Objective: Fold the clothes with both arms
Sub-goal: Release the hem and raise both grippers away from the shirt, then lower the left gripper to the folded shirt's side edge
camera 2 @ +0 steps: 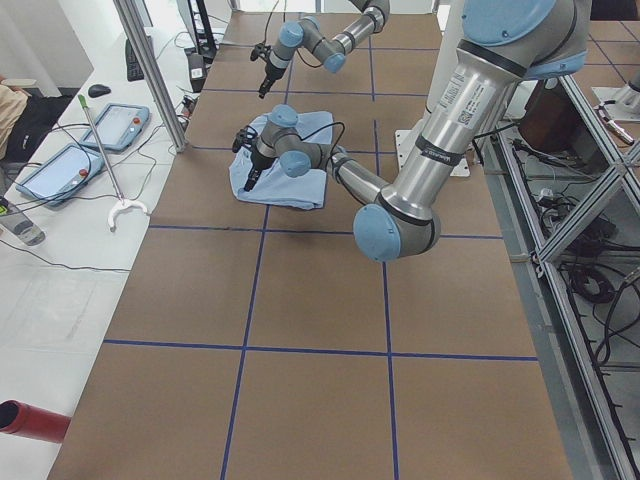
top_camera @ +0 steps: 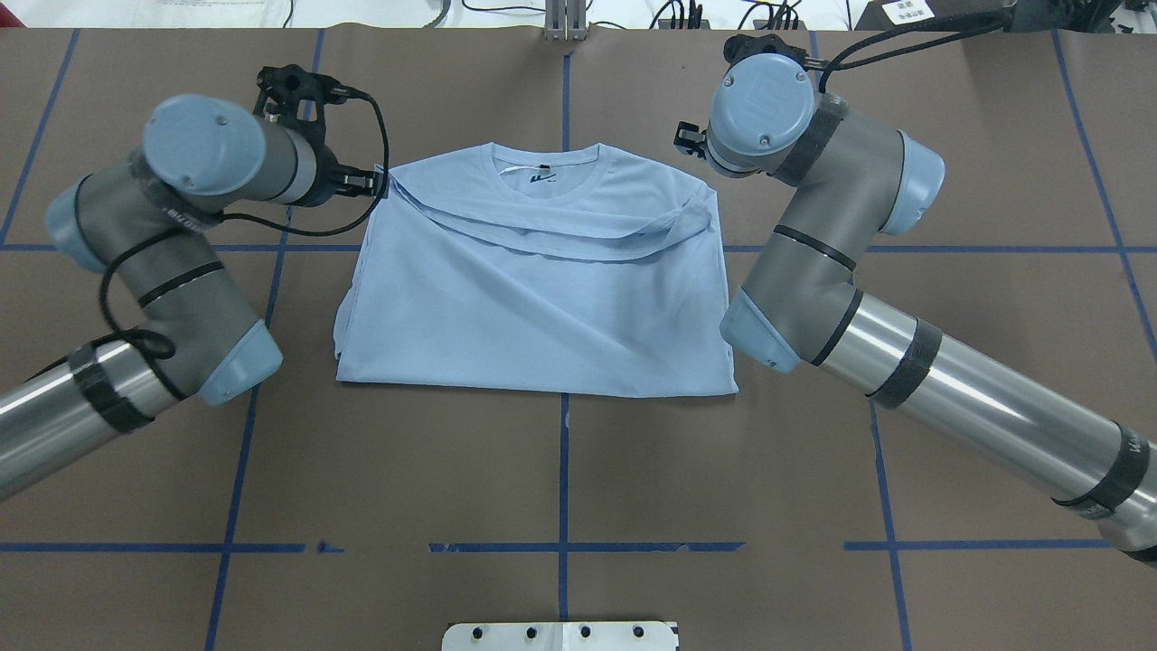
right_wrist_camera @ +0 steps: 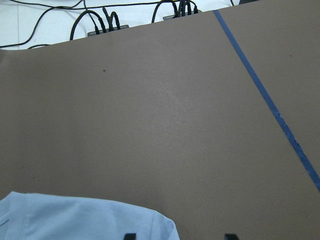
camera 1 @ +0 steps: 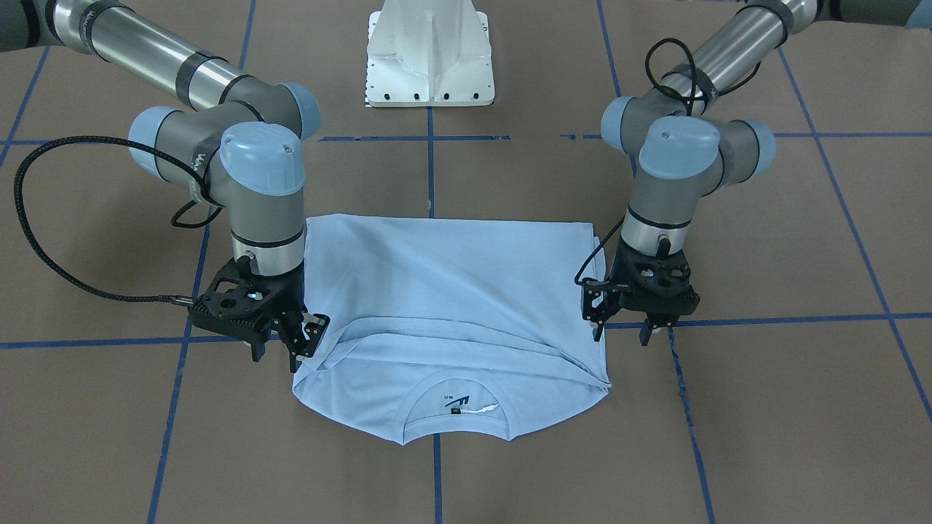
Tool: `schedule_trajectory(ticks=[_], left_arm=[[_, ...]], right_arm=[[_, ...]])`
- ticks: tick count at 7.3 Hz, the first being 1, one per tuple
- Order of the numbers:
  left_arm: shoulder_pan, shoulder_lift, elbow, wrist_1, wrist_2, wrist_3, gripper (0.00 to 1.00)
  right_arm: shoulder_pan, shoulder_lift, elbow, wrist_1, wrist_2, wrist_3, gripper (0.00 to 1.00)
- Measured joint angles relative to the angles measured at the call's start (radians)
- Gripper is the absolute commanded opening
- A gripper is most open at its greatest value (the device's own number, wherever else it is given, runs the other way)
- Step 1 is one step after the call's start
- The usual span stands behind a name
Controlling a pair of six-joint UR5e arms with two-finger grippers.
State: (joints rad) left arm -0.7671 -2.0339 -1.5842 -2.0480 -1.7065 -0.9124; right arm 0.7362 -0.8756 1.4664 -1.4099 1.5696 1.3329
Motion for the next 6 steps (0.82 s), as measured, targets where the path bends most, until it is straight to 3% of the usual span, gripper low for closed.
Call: schedule_trajectory(ticks=[1,2,3,4,6], left_arm=[[0.028,0.090,-0.106,-0.005,-0.022,-0.026,1.00],[0.078,0.174,-0.192,-0.018,-0.029,-0.079,0.85],[0.133,0.235,-0.239,-0.044,-0.015,-0.139,0.57],[0.192,0.269,-0.251,-0.069,0.021,-0.200,0.49],[0.250,0.289,-0.243,-0.086,0.060,-0.260,0.49]], right_arm=[[0.000,-0.003,0.001,0.020,0.004,-0.007,1.00],[0.000,-0.004,0.001,0.030,0.005,-0.009,1.00],[0.000,-0.005,0.002,0.034,0.005,-0.010,1.00],[-0.001,-0.005,0.002,0.035,0.005,-0.010,1.00],[-0.001,-0.005,0.002,0.037,0.005,-0.011,1.00]])
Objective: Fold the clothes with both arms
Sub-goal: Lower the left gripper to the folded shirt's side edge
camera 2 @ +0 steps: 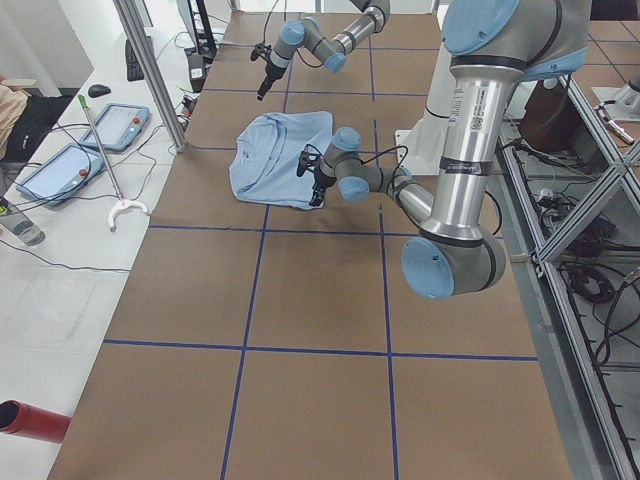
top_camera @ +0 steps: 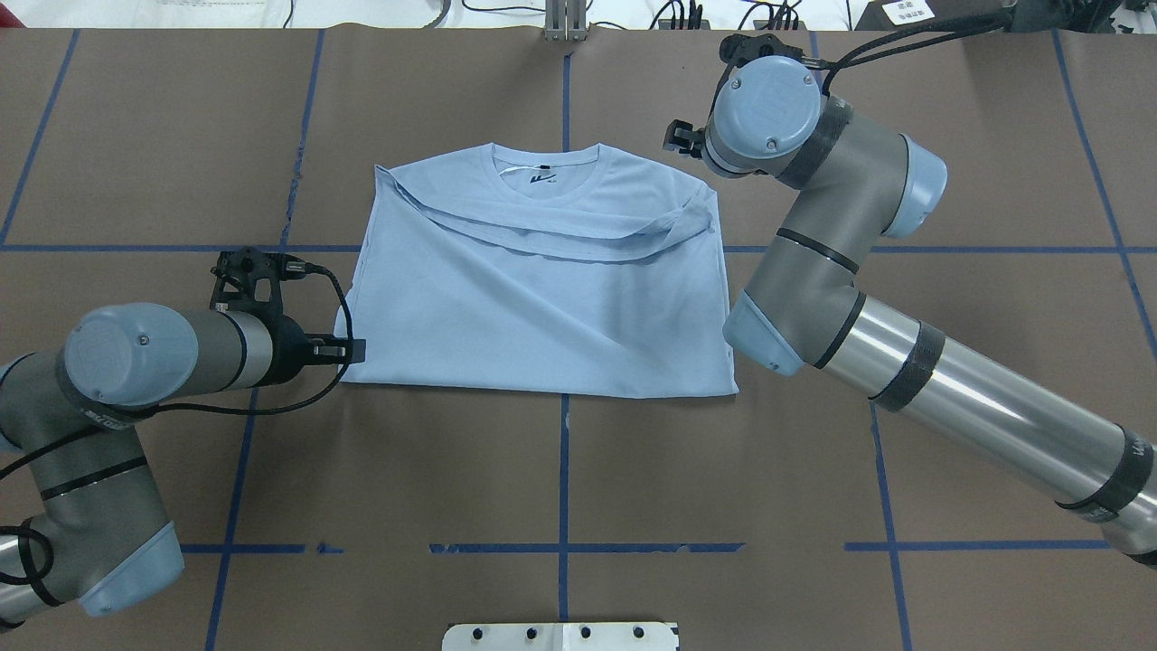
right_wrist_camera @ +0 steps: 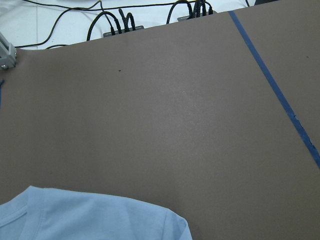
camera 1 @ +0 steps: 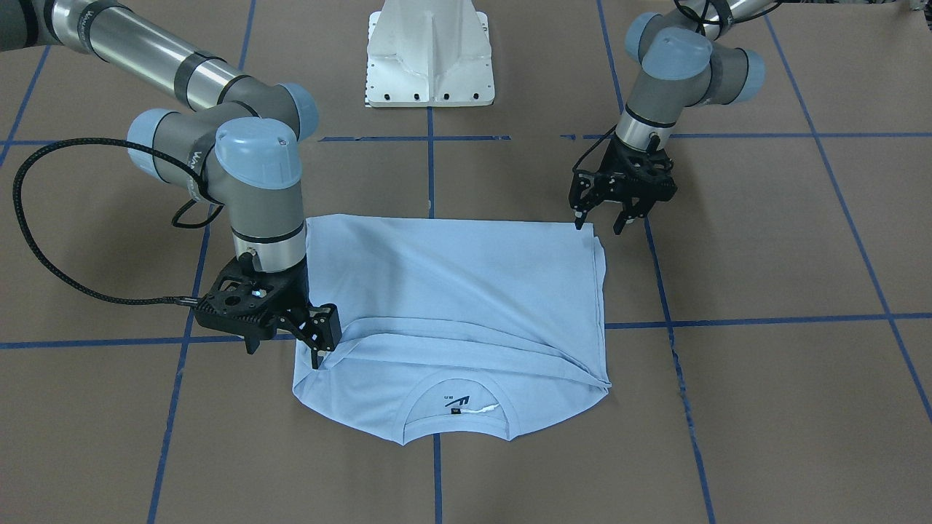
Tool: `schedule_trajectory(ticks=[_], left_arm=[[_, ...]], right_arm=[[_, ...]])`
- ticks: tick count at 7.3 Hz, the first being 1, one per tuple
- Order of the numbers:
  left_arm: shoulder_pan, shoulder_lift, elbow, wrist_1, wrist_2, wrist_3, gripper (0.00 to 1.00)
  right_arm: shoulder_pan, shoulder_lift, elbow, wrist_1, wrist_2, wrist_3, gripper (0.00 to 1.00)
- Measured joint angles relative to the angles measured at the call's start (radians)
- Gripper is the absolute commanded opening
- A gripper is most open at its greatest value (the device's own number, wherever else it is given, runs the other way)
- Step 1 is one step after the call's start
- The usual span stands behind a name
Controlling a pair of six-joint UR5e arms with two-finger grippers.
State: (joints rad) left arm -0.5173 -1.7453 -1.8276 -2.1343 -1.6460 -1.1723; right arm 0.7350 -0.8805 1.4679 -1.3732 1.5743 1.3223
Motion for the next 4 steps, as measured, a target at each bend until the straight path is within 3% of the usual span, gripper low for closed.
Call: schedule_trajectory(ticks=[4], left_arm=[[0.034,-0.009,0.036,-0.003,0.006,-0.010,0.45]], right_arm=[[0.000,-0.002,0.000,0.000,0.000,0.000,1.00]])
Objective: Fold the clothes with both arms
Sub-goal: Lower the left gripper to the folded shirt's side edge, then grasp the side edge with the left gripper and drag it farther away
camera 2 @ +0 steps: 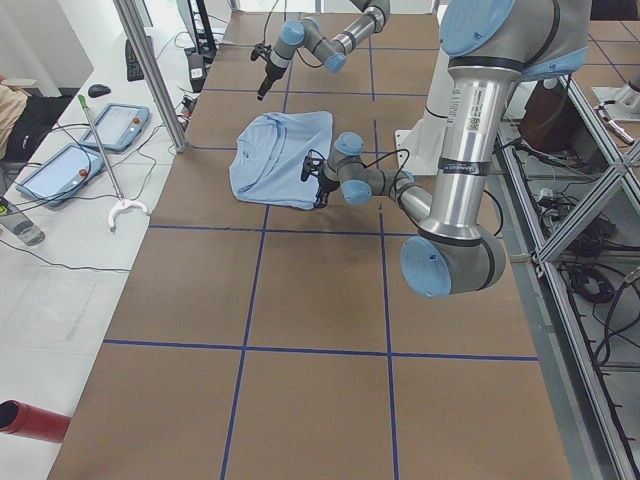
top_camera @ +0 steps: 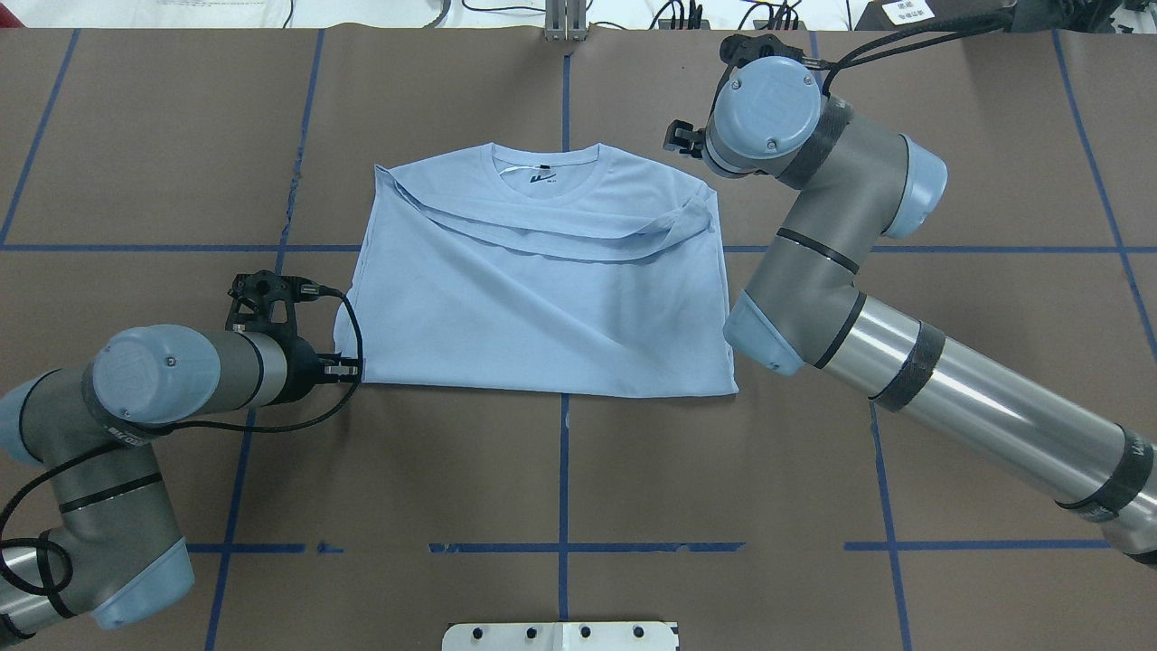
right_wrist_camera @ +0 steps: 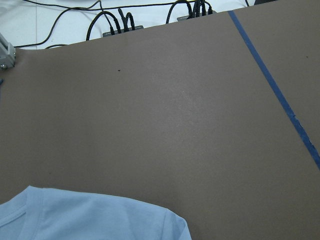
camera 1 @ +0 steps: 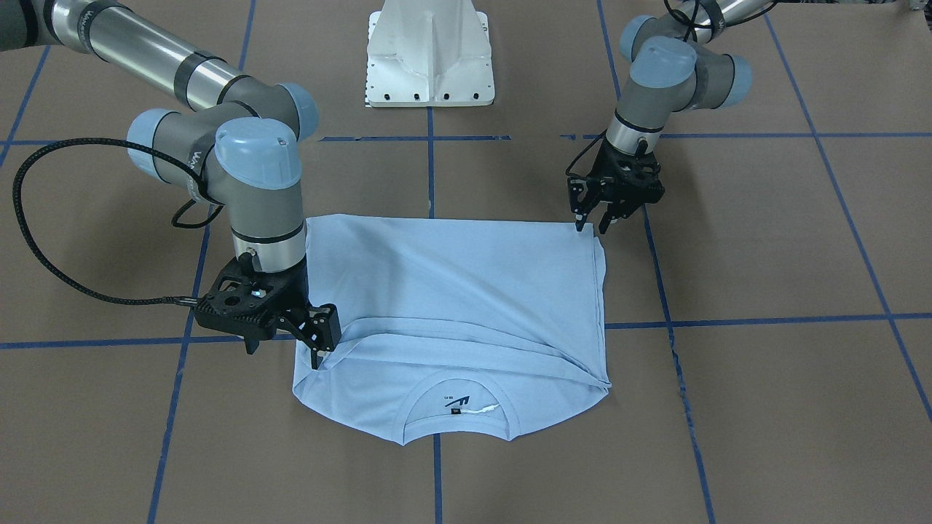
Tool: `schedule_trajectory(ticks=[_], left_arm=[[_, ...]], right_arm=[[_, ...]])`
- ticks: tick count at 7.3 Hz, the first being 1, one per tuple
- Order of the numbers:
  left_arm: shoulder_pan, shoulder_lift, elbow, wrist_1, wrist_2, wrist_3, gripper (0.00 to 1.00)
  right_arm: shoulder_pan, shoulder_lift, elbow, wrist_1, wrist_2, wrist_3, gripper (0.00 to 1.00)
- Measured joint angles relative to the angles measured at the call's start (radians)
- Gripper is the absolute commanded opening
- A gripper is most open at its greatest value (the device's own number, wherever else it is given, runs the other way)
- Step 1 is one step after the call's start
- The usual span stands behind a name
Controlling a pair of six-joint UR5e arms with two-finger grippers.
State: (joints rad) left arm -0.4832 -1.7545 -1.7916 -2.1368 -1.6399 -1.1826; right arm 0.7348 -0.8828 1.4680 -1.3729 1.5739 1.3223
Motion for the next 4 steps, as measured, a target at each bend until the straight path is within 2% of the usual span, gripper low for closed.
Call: schedule_trajectory(ticks=[1,2,4], left_arm=[[0.005,-0.001,0.003,0.000,0.000,0.000,0.30],[0.008,-0.004,0.004,0.000,0.000,-0.001,0.03],[0.011,-0.009,0.001,0.000,0.000,-0.003,0.00]], right_arm=[[0.000,-0.001,0.000,0.000,0.000,0.000,1.00],[0.000,-0.002,0.000,0.000,0.000,0.000,1.00],[0.000,-0.002,0.000,0.000,-0.001,0.000,1.00]])
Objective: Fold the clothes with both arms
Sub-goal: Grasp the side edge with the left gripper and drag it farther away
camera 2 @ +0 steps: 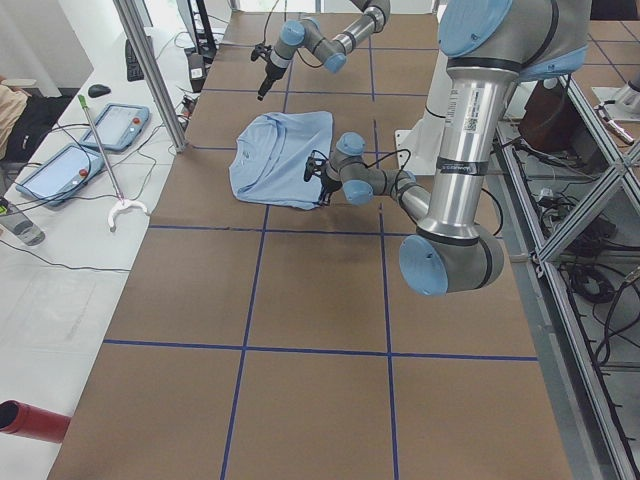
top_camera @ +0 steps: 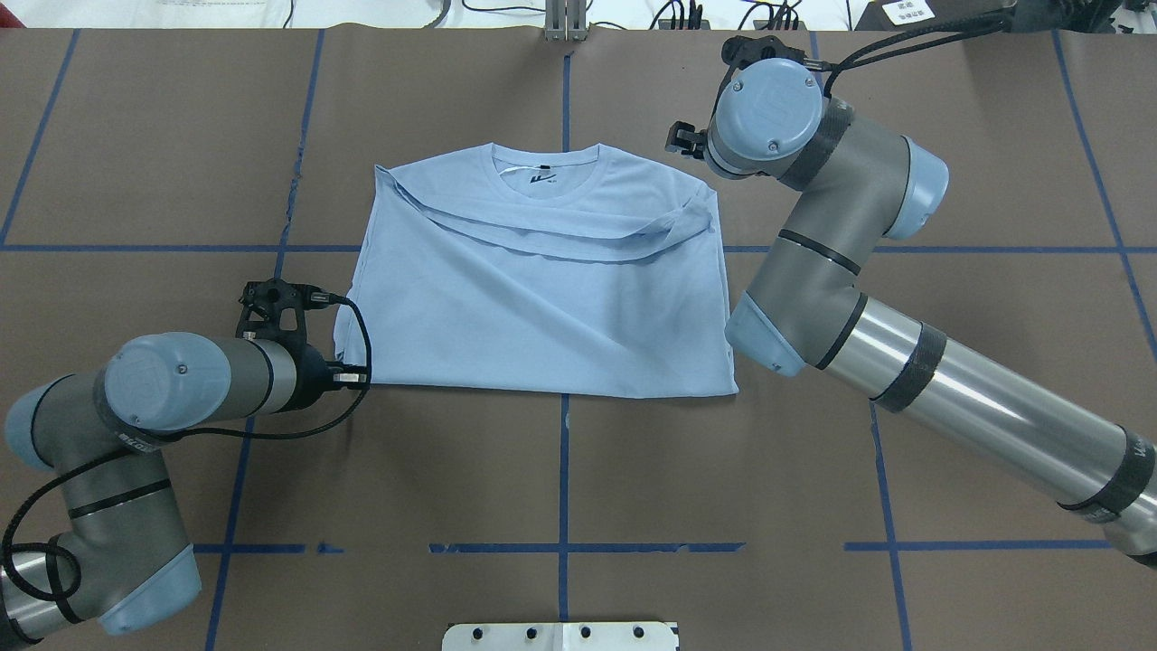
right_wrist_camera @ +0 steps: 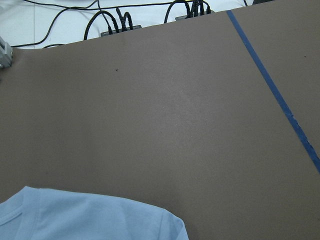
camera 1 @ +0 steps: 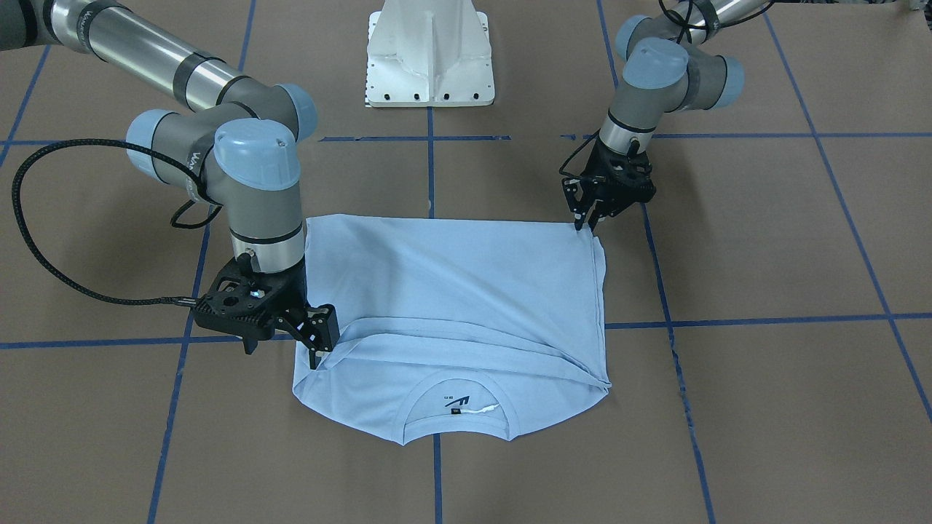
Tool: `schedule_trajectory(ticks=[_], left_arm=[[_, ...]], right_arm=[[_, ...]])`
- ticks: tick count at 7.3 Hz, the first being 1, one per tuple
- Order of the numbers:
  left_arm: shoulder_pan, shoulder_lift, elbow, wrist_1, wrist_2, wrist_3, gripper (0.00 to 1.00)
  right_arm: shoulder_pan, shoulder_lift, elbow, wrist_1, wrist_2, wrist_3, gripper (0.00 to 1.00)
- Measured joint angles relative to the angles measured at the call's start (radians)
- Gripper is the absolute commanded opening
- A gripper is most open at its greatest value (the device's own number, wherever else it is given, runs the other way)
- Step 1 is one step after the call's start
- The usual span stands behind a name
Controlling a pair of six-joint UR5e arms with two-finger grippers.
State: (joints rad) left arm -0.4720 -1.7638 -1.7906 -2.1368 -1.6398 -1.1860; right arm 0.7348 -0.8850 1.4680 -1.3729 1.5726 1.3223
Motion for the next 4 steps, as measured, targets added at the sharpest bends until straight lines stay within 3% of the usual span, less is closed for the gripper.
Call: schedule_trajectory(ticks=[4], left_arm=[[-0.035,0.035,-0.008,0.000,0.000,0.043,0.00]], right_arm=[[0.000,0.000,-0.002,0.000,-0.002,-0.001,1.00]])
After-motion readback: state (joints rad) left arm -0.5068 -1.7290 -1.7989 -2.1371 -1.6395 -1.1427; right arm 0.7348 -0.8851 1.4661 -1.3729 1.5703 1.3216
